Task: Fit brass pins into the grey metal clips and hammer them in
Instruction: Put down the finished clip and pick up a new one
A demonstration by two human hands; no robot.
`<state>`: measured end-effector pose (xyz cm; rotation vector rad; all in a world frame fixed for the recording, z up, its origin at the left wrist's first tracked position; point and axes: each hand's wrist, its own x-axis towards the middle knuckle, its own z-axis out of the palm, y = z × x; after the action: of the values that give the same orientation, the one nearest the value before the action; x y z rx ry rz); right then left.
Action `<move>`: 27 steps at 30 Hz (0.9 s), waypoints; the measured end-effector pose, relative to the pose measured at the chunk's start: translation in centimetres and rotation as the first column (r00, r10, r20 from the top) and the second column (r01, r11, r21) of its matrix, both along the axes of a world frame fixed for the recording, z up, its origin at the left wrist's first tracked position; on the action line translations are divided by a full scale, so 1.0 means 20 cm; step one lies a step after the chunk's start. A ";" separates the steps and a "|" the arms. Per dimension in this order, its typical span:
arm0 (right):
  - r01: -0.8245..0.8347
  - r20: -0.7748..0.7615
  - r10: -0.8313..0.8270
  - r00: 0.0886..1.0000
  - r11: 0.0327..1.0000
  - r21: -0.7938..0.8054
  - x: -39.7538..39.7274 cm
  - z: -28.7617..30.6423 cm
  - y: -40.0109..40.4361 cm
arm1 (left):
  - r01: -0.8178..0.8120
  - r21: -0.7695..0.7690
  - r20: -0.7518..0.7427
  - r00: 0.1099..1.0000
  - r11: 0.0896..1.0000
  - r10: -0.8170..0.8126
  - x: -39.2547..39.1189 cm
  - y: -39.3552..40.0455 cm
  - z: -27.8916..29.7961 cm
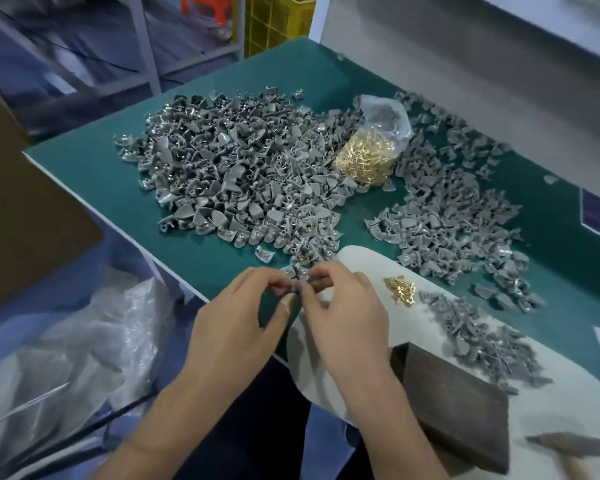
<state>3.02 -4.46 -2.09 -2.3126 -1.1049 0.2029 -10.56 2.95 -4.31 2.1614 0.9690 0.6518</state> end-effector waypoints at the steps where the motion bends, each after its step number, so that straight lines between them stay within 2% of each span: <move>1: 0.011 0.014 -0.011 1.000 1.000 0.028 0.01 0.02 -0.04 | 0.025 0.001 0.020 0.999 1.000 -0.025 0.02 -0.02 0.01; 6: 0.178 0.063 -0.185 0.981 0.979 0.099 0.16 0.09 -0.32 | 0.222 -0.013 -0.002 0.975 0.975 -0.222 0.22 -0.10 0.05; 9: 0.311 0.067 -0.315 0.947 0.948 0.061 0.28 0.10 -0.47 | 0.341 -0.033 -0.024 0.939 0.939 -0.342 0.38 -0.13 0.05; 12: 0.434 0.054 -0.436 0.898 0.900 0.035 0.37 0.07 -0.59 | 0.379 -0.038 -0.074 0.922 0.924 -0.381 0.55 -0.16 0.03; 14: 0.444 0.011 -0.446 0.895 0.894 0.060 0.38 0.04 -0.61 | 0.351 -0.019 -0.126 0.928 0.936 -0.351 0.61 -0.15 0.02; 18: 0.480 -0.129 -0.462 0.877 0.846 0.234 0.39 0.02 -0.64 | 0.310 0.030 -0.209 0.932 0.950 -0.297 0.75 -0.18 0.01; 27: 0.470 -0.193 -0.431 0.881 0.840 0.272 0.41 0.01 -0.66 | 0.367 0.090 -0.313 0.893 0.926 -0.323 0.78 -0.19 0.06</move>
<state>11.13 -17.62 -1.83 -2.1632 -0.4596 -0.0127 4.97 -0.93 -3.21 2.5303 0.6638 0.2376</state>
